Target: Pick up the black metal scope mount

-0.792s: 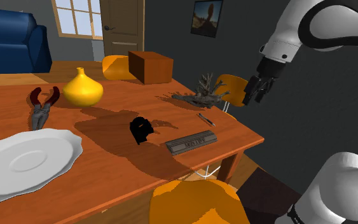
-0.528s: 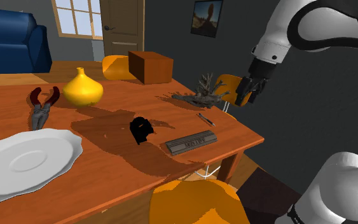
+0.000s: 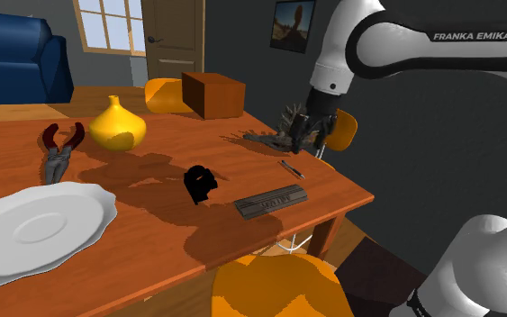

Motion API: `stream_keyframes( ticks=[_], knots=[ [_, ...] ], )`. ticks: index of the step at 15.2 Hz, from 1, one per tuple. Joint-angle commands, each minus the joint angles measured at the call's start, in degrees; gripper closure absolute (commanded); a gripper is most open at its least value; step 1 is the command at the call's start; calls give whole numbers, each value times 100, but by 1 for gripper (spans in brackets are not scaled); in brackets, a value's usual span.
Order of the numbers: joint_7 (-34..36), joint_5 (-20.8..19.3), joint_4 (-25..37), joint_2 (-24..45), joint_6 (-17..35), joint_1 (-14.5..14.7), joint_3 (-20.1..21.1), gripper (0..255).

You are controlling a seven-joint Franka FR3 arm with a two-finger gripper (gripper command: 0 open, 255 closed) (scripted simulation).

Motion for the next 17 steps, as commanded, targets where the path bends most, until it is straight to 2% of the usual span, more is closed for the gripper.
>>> stream_keyframes(
  ticks=[1, 10, 17],
  knots=[
    [234, -42, 305, 439, 86, 16, 185, 0],
    [1294, -621, 1999, 2548, 192, 184, 826, 0],
    [2040, -1318, 3917, 4415, -205, 662, 1004, 0]
  ],
)
